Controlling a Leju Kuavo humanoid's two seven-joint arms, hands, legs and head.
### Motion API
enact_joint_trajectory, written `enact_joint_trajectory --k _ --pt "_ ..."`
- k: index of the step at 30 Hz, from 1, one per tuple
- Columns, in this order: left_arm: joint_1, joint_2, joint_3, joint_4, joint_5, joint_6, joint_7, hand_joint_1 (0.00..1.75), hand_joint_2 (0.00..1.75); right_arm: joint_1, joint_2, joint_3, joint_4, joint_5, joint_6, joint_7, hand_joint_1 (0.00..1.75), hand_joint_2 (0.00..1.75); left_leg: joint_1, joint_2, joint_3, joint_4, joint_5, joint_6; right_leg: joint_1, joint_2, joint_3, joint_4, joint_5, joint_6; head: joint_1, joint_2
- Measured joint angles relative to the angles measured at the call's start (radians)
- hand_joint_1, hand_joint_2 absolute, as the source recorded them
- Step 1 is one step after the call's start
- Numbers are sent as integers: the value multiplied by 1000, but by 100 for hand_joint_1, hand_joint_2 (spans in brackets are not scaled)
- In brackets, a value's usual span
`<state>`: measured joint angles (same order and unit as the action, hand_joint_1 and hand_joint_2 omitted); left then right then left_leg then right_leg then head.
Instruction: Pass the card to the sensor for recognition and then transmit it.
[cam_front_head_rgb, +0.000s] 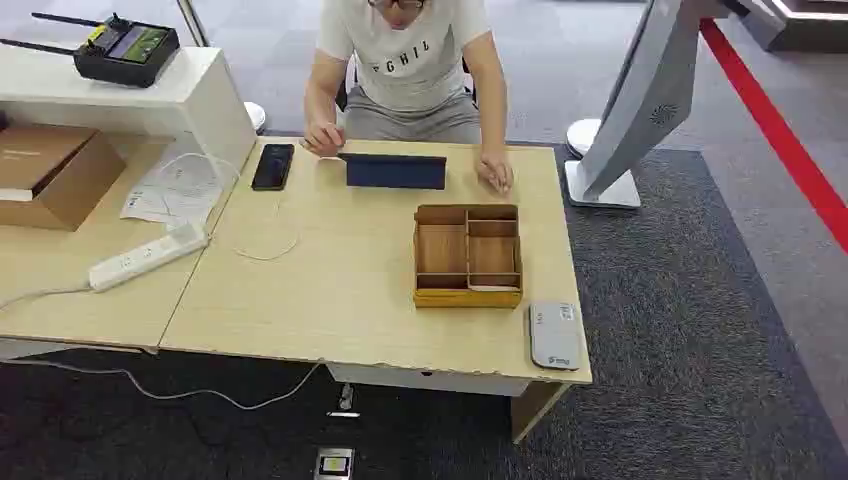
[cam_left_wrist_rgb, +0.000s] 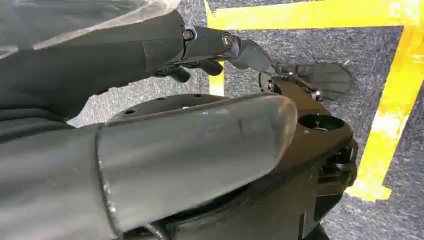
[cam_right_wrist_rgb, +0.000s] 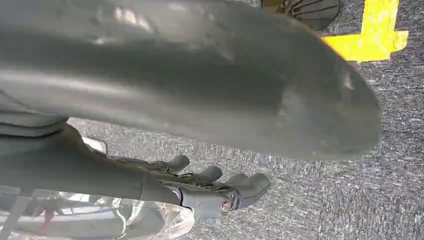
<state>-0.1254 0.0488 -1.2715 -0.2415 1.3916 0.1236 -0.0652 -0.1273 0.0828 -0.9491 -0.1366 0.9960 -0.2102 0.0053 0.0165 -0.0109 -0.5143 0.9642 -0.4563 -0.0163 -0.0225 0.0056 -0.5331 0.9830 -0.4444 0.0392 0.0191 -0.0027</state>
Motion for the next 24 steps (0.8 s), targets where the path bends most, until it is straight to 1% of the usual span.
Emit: enact_joint_trajectory --k 8,12,14,17,19,20,21,22,24 --pt "0 0 0 0 0 0 -7 0 0 0 0 0 0 -18 -9 -11 0 0 0 0 0 0 0 0 0 0 0 0 0 0 0 0" --pt "0 0 0 0 3 -2 0 0 0 0 -8 0 -2 -44 -51 -33 0 0 0 0 0 0 0 0 0 0 0 0 0 0 0 0" --pt "0 0 0 0 3 -7 0 0 0 0 -19 -2 -3 -60 -57 -61 0 0 0 0 0 0 0 0 0 0 0 0 0 0 0 0" --pt "0 0 0 0 3 -7 0 0 0 -1 -54 -4 -18 -84 -62 -126 0 0 -1 0 0 0 0 0 -1 0 0 0 0 0 0 0" --pt "0 0 0 1 3 -7 -2 0 0 -1 -74 -5 -25 -92 -63 -141 0 0 -1 0 0 0 0 0 -1 0 0 0 0 0 0 0" --pt "1 0 0 1 3 -7 -5 0 0 -1 -86 -6 -29 -104 -69 -159 0 0 -1 0 0 0 0 0 -1 0 0 -1 0 0 0 0" --pt "1 0 0 1 6 -7 -11 0 0 -1 -98 -9 -36 -128 -71 -194 0 0 -1 0 0 0 0 0 -1 0 0 -1 0 0 0 0" --pt "1 0 0 1 8 -7 -16 0 0 -3 -105 -11 -41 -144 -68 -219 0 175 -2 0 0 0 0 0 -2 0 0 0 0 1 0 0" --pt "0 0 0 1 13 -3 -24 0 0 -10 -127 -15 -53 -172 -55 -259 0 175 -2 0 -1 0 0 0 -2 0 1 0 1 1 0 0"
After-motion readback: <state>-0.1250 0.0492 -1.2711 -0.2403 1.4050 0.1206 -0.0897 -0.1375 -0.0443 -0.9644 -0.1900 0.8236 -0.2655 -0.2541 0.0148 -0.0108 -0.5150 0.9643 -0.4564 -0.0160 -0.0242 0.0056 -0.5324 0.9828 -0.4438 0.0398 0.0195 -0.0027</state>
